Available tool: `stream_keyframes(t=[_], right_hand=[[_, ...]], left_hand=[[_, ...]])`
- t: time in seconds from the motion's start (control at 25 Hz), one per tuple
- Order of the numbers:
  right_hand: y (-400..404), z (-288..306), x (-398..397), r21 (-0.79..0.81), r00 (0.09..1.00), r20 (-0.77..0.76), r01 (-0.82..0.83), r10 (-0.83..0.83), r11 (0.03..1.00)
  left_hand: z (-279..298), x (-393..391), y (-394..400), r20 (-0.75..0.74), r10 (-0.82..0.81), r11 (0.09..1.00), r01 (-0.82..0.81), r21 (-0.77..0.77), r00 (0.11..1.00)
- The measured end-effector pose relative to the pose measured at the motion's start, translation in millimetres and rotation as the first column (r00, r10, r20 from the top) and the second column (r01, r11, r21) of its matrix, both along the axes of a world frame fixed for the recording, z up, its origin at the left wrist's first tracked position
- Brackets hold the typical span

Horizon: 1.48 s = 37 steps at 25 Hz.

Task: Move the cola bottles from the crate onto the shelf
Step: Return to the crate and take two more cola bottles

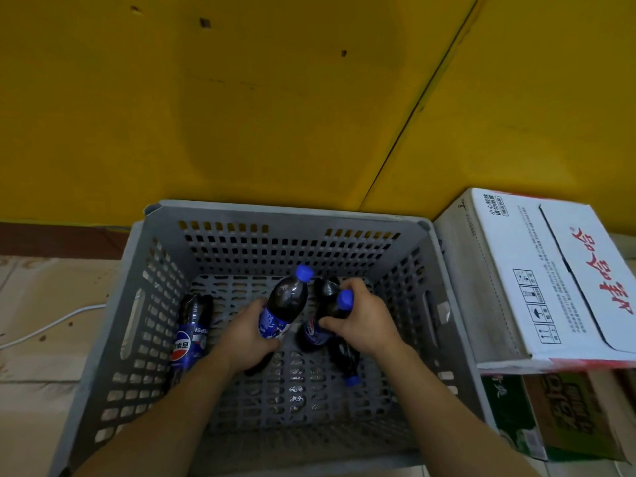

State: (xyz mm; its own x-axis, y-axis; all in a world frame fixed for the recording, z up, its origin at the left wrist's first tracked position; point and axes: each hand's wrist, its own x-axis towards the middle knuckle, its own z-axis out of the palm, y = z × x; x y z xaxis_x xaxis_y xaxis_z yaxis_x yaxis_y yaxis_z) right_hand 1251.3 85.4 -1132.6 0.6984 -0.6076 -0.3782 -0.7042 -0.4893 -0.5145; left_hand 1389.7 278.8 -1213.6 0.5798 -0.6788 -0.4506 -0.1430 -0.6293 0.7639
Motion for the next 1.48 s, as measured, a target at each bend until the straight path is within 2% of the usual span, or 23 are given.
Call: stream_keyframes(t=[0.08,0.16,0.32,0.44,0.56,0.64,0.76,0.88,1.08,1.28,1.48], right_hand=[[11.3,-10.2,-3.5,0.153,0.985,0.105,0.12,-0.137,0.981],[21.8,-21.5,-3.5,0.268,0.966,0.159,0.155,-0.203,0.951],[30.7,-32.9,-3.5,0.381,0.965,0.187,0.102,-0.185,0.919],[27.6,-40.7,-6.4,0.392,0.979,0.133,0.092,-0.155,0.915],[25.8,-36.1,-6.7,0.363,0.969,0.141,0.142,-0.205,0.921],[26.3,-28.9,-6.8,0.353,0.941,0.192,0.198,-0.278,0.914],[32.5,-12.5,-8.9,0.435,0.851,0.335,0.241,-0.404,0.868],[44.6,12.9,-4.0,0.524,0.746,0.464,0.204,-0.478,0.827],[53.0,62.1,14.0,0.498,0.631,0.581,0.222,-0.513,0.838],[57.6,140.0,20.4,0.518,0.566,0.603,0.259,-0.563,0.815],[65.3,254.6,18.8,0.536,0.509,0.612,0.295,-0.605,0.791]], left_hand=[[-0.9,-6.0,-9.4,-0.021,0.035,0.999,-0.035,-0.01,0.999],[-2.8,-10.7,-16.6,-0.075,0.059,0.998,-0.061,-0.016,0.995],[-8.3,-13.0,-18.6,-0.167,0.082,0.995,-0.09,-0.044,0.983],[-6.9,-13.2,-20.7,-0.178,0.074,0.996,-0.083,-0.046,0.981],[6.1,-13.5,-20.9,-0.223,0.081,0.99,-0.104,-0.092,0.972],[21.3,-12.3,-18.1,-0.259,0.095,0.984,-0.131,-0.124,0.961],[58.8,-14.2,-15.1,-0.296,0.122,0.97,-0.177,-0.166,0.947],[101.6,-21.2,-18.5,-0.298,0.18,0.94,-0.253,-0.228,0.937],[161.3,-30.6,-31.2,-0.295,0.273,0.877,-0.363,-0.315,0.916],[232.6,-28.6,-35.7,-0.246,0.278,0.846,-0.358,-0.395,0.929],[352.2,-29.3,-28.6,-0.186,0.271,0.85,-0.325,-0.413,0.944]])
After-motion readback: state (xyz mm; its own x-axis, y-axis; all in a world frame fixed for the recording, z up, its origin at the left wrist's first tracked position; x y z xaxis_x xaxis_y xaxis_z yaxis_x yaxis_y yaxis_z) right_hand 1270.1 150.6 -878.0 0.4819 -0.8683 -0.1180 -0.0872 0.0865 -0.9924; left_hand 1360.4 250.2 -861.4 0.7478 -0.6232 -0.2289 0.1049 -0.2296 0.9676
